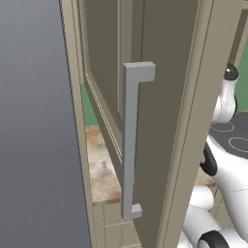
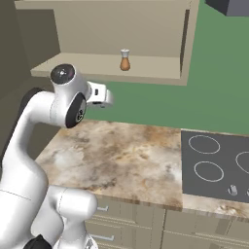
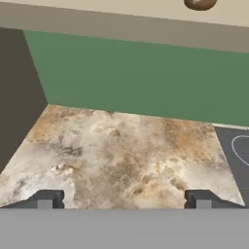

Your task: Retrieve the shaker from the cabinet and place it next the steak on a plate on the dining table.

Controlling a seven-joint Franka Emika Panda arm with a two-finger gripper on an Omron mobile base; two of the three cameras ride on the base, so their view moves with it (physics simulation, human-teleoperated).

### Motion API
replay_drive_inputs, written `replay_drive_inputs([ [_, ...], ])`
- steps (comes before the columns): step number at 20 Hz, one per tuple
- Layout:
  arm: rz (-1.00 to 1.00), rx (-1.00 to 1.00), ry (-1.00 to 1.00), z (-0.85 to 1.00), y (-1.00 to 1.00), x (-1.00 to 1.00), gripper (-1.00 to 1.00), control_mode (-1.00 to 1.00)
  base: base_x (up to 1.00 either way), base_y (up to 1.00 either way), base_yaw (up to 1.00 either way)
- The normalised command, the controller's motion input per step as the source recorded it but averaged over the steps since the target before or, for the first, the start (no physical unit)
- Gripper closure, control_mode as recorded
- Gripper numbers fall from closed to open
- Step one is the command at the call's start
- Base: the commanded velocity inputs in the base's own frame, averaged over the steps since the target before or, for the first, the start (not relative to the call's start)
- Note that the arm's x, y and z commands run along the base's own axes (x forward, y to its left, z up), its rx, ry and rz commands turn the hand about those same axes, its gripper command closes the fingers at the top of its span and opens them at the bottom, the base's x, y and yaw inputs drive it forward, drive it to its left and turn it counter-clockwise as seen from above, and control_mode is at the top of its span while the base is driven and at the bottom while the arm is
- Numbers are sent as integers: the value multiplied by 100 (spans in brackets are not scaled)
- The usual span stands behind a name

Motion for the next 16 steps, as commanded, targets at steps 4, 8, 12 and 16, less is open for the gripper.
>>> replay_drive_inputs([
  [4,-3,0,-16,27,-29,-3,-100,-100,0,0,0],
  [8,-7,0,-12,35,-31,0,-100,-100,0,0,0],
  [12,-7,0,-6,41,-24,0,-100,-100,0,0,0],
  [16,-8,1,0,52,-25,3,-100,-100,0,0,0],
])
